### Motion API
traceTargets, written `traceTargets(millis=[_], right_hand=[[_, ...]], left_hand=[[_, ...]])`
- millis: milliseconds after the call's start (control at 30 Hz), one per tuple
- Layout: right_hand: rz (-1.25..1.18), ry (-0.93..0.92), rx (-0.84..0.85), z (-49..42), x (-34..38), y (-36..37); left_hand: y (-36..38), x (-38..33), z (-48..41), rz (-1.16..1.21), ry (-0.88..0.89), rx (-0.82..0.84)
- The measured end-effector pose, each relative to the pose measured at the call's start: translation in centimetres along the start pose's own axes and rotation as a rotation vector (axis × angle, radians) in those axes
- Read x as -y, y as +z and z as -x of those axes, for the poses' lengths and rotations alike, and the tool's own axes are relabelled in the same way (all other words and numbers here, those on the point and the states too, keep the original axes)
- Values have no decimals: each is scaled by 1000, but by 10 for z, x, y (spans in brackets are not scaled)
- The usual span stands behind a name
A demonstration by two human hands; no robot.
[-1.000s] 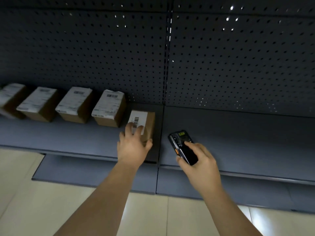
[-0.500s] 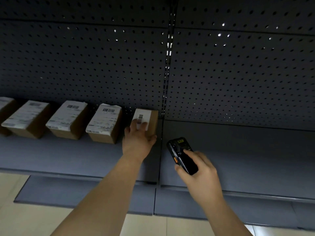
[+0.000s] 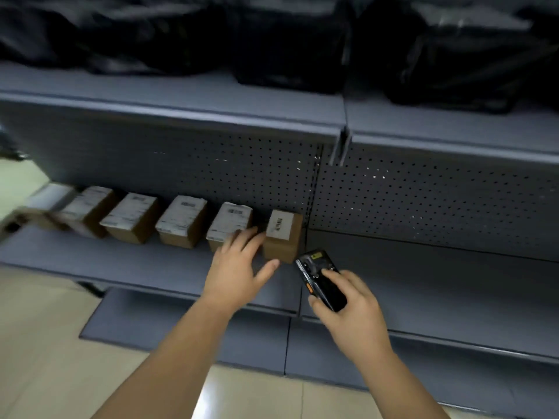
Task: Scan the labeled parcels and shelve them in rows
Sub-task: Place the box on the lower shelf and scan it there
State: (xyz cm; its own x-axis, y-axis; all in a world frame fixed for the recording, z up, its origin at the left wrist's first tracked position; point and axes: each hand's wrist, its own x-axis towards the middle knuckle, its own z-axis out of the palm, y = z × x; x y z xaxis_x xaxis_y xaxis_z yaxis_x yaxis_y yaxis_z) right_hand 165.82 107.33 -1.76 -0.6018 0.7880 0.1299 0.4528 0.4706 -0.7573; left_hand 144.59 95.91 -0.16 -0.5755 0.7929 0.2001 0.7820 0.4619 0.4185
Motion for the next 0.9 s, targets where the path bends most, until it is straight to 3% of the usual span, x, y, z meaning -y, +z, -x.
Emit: traceTargets(millis=[200, 367, 700, 900], right_hand=[[-30, -128, 155, 42, 113, 1], [-62, -263, 226, 79, 207, 39], [-86, -452, 328, 151, 405, 186], [-117, -539, 436, 160, 497, 300]], left_hand=[[-132, 10, 99, -73, -41, -81], [-210, 65, 177, -102, -113, -200], [-363, 229, 295, -72, -284, -430], [-408, 351, 336, -83, -474, -482]])
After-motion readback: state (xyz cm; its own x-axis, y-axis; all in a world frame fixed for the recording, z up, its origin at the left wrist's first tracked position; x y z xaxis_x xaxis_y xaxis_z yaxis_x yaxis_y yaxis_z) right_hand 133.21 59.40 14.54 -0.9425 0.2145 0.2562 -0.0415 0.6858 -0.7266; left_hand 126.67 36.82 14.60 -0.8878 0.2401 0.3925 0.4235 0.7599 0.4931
